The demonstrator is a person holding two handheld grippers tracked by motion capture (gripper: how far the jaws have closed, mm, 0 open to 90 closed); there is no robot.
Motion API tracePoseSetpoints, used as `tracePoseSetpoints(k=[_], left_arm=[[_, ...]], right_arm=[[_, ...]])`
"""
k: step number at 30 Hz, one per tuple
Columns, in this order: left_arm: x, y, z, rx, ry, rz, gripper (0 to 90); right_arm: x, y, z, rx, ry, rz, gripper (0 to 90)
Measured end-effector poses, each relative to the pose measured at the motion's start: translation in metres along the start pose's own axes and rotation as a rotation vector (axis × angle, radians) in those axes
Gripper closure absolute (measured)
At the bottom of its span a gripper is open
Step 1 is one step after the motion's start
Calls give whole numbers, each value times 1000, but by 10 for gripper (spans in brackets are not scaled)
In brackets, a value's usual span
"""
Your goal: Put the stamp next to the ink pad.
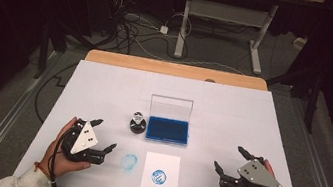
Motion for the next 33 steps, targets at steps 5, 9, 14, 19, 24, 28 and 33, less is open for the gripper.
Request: tracePoseSetpoints(k=[5,9,14,19,24,28,33], left_arm=[[1,-13,-3,-41,2,-2,153],[5,-18,-2,-57,-8,-8,153],[5,-21,-2,-66,-10,9,154],[5,-19,0,-55,-2,4,153],[6,-21,1,-60,-3,0,153],[6,-20,2,-55,-5,-4,153],[5,-21,1,-63,-11,-4,153]], right_arm=[[-1,-2,-1,-6,-3,3,175],[-3,-4,-1,-14,-2,10,176],[-3,-1,-2,-6,2,9,177],[-5,-1,-3,-9,8,25,178],[-8,1,-3,-7,13,34,180],[-8,3,-2,0,7,35,180],[-7,2,-3,-8,6,35,181]])
Point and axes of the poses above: each handheld gripper's, and its own axes: z roughly backward along the jaws, y roughly out of its top, x roughly to its right, the point moved 6 cm from there along -z, roughly forward along the jaws, and after that the axes turned 11 degrees about -x, right-handed, at the moved point
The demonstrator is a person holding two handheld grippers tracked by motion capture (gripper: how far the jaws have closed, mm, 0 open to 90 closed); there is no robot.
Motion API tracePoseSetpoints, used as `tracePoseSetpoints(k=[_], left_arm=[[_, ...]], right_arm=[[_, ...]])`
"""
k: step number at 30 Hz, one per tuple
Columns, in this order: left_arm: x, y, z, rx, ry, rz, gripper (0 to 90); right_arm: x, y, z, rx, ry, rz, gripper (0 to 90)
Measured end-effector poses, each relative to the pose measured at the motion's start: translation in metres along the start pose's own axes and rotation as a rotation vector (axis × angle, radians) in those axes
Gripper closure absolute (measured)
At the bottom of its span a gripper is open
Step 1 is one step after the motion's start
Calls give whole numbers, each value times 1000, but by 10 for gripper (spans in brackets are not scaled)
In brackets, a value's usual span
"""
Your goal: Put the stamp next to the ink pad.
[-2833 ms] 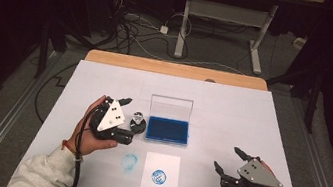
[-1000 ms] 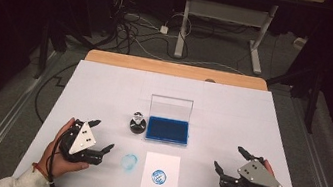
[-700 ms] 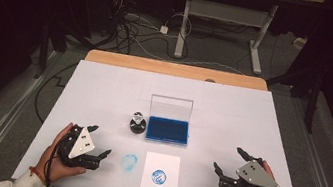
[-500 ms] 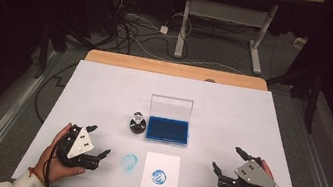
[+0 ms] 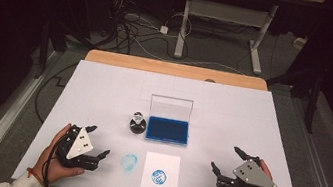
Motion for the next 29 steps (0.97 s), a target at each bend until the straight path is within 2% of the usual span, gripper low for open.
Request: tracePoseSetpoints(k=[13,29], left_arm=[[0,0,-2,-12,1,-10,153],[-6,0,-7,-21,-6,21,153]], right_arm=[[0,-1,0,-5,2,2,182],[3,-3,-5,-12,20,-18,183]])
Point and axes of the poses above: each handheld gripper's, and its own axes: z roughly backward along the jaws, y roughly out of its top, x roughly to its right, the point moved 6 cm from there along -z, roughly forward along the jaws, and after that the axes turned 11 degrees about -x, right-handed, at the moved point
